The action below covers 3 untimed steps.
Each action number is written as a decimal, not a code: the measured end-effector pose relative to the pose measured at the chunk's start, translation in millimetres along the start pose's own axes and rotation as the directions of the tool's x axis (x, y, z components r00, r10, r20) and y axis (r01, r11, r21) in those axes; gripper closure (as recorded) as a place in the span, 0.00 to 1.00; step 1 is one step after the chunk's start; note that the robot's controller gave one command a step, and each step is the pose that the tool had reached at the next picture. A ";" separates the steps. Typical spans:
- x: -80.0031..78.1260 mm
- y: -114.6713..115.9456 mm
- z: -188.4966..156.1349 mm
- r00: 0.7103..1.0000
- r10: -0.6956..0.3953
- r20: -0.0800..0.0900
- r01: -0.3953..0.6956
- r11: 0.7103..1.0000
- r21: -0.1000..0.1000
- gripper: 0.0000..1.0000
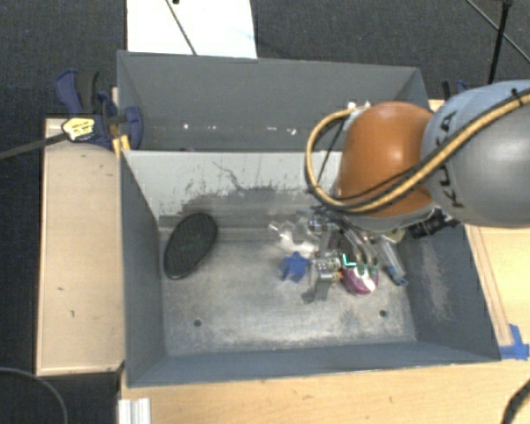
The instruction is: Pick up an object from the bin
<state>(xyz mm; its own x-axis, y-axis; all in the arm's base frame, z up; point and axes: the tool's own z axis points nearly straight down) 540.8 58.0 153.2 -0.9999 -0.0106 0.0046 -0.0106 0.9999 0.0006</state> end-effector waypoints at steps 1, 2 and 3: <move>-13.2 -4.8 85.9 0.996 -0.088 0.000 0.088 0.996 0.000 0.00; -15.1 -4.6 81.6 0.996 -0.084 0.007 0.084 0.996 0.000 1.00; -6.1 6.1 -83.8 0.997 -0.071 0.015 0.071 0.997 0.000 1.00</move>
Offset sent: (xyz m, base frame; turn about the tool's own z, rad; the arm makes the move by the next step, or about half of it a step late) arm 0.0141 -0.0046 -0.0826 -0.0884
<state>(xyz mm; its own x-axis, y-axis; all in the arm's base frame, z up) 547.2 64.1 237.0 -0.9966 -0.0818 -0.0108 -0.0819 0.9966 0.0008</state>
